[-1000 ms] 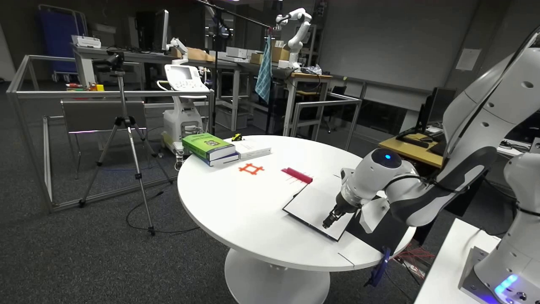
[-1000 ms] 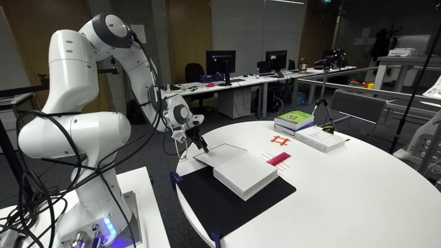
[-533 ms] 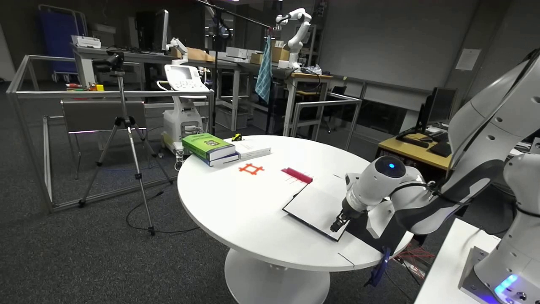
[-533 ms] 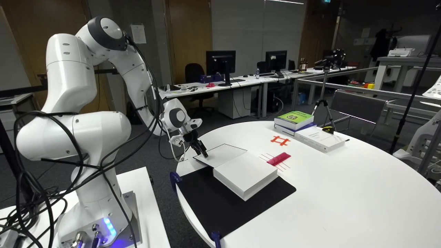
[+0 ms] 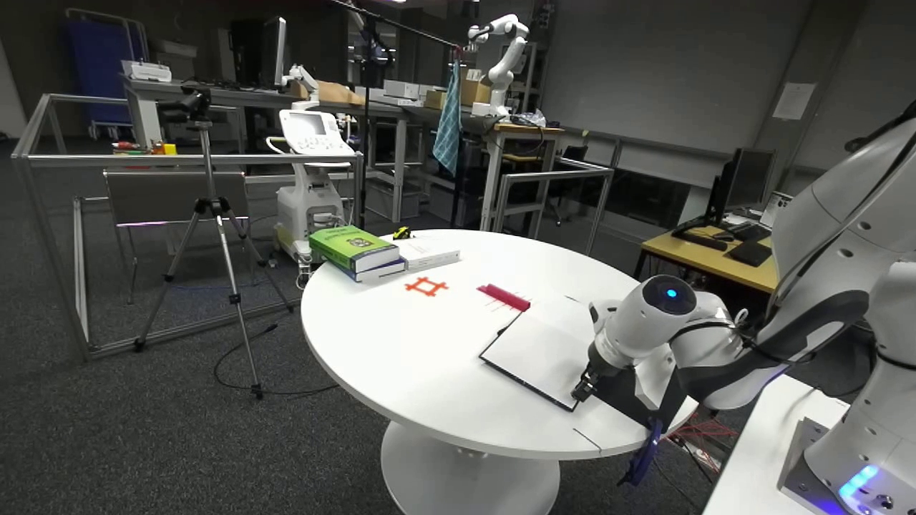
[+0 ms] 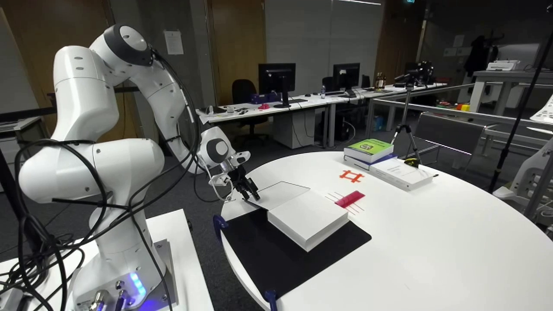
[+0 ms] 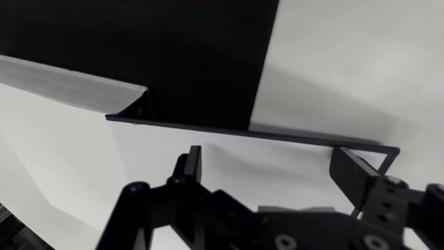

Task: Close the book

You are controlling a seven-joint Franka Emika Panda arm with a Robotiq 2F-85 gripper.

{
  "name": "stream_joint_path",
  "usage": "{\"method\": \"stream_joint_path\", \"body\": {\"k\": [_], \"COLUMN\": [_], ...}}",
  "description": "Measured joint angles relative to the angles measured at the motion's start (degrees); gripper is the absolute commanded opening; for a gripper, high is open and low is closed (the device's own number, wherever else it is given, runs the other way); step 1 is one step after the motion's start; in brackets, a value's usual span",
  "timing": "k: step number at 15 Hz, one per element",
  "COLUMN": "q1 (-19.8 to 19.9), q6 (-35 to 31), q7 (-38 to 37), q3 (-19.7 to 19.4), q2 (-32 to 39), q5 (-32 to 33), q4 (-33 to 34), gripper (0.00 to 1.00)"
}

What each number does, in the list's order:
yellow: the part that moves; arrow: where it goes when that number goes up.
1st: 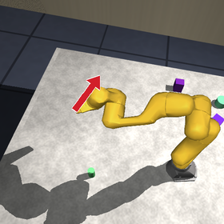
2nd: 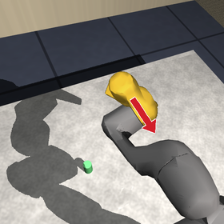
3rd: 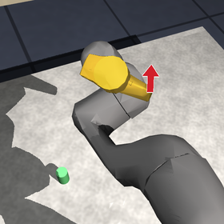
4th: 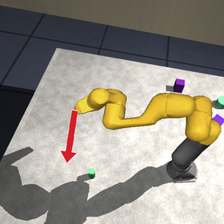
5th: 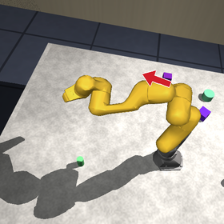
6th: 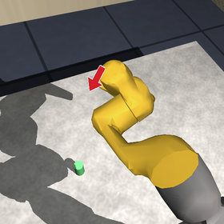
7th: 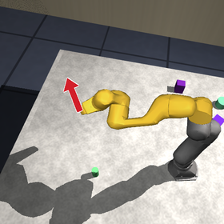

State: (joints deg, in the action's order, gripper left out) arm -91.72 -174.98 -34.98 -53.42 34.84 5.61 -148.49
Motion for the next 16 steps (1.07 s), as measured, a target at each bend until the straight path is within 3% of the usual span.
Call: {"method": "stream_joint_path", "body": {"k": [10,16], "q1": [-5.0,-4.8], "q6": [0.0,-3.1], "q7": [14.2,26.4], "q3": [-3.7,-3.9], "q2": [0.4,0.4], "q5": [-0.4,0.6], "q4": [-3.7,-4.2], "gripper": [1.0,1.0]}}
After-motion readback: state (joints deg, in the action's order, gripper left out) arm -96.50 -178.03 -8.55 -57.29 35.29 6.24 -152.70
